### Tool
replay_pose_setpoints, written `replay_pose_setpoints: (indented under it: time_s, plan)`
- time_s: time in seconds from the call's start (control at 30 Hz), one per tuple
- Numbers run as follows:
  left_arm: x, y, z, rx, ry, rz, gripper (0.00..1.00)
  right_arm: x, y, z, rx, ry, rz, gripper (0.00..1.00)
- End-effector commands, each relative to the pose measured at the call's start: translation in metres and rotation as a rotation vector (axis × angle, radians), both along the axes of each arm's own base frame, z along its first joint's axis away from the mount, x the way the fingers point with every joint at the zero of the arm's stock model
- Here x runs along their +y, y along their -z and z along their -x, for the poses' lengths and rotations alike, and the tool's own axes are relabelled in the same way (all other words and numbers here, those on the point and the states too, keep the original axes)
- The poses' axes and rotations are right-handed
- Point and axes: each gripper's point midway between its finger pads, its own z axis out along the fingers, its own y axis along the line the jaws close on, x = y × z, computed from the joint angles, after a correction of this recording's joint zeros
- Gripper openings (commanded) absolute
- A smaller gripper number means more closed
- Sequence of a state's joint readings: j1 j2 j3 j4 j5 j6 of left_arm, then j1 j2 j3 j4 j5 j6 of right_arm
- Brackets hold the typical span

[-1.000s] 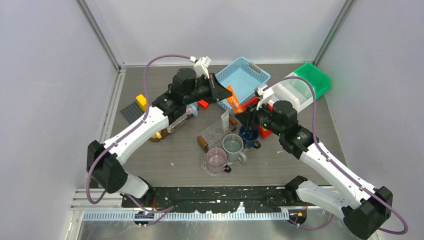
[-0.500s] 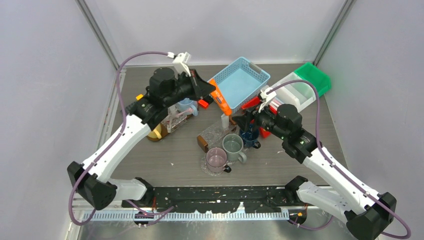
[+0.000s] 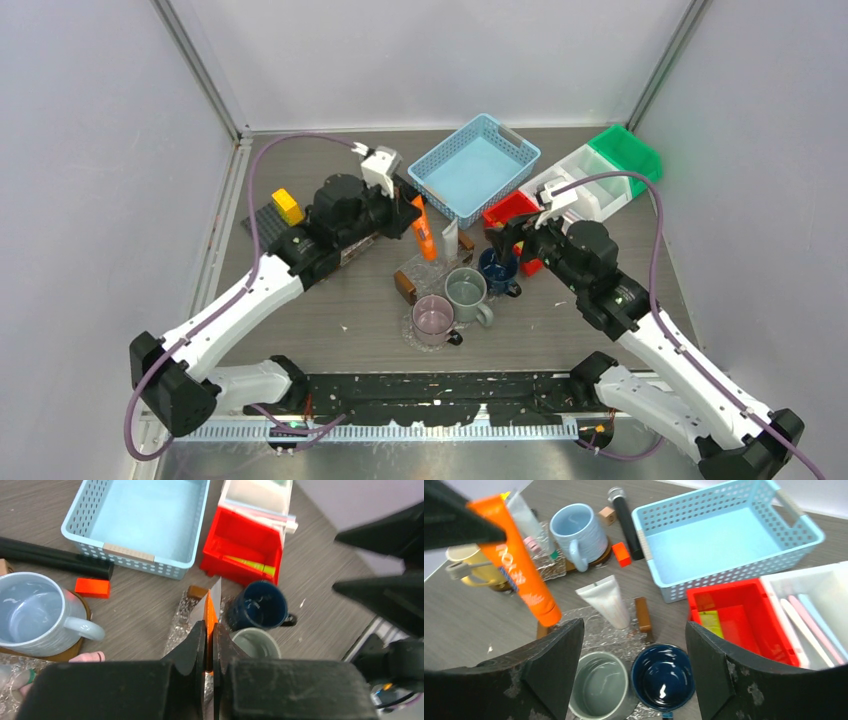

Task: Prepare toiletry sets of a toothbrush and toothpaste on the tray
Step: Place the toothpaste in the toothpaste holder.

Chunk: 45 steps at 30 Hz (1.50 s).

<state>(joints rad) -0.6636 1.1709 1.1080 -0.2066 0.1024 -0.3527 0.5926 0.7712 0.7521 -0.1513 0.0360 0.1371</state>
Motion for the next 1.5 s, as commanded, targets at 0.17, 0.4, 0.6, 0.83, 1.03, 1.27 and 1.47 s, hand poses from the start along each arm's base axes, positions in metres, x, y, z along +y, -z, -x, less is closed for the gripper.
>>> replay_pose_setpoints:
  time_s: [0.17,0.4,0.6,0.83,1.03,1.27,1.47]
  plan:
    - [-0.01,-0.011,0.001,-0.289,-0.015,-0.08,0.0,-0.038,-0.017,-0.008,-0.097,0.197,-0.022,0.84]
    - [-0.033,0.003,-0.002,-0.388,0.025,-0.074,0.0,-0.043,-0.018,-0.006,-0.11,0.216,-0.031,0.84]
    - [-0.046,0.019,-0.006,-0.39,0.051,-0.081,0.0,-0.046,-0.018,-0.005,-0.113,0.228,-0.027,0.84]
    - [-0.044,0.039,-0.009,-0.372,0.044,-0.121,0.0,-0.047,-0.016,-0.006,-0.109,0.234,-0.019,0.84]
    - [-0.041,0.052,-0.006,-0.345,0.043,-0.141,0.0,-0.046,-0.013,-0.007,-0.105,0.232,-0.012,0.84]
    - [-0.037,0.062,-0.004,-0.333,0.04,-0.161,0.0,-0.045,-0.012,-0.008,-0.102,0.231,-0.01,0.84]
    - [-0.039,0.071,-0.006,-0.341,0.044,-0.157,0.0,-0.045,-0.012,-0.008,-0.103,0.228,-0.009,0.84]
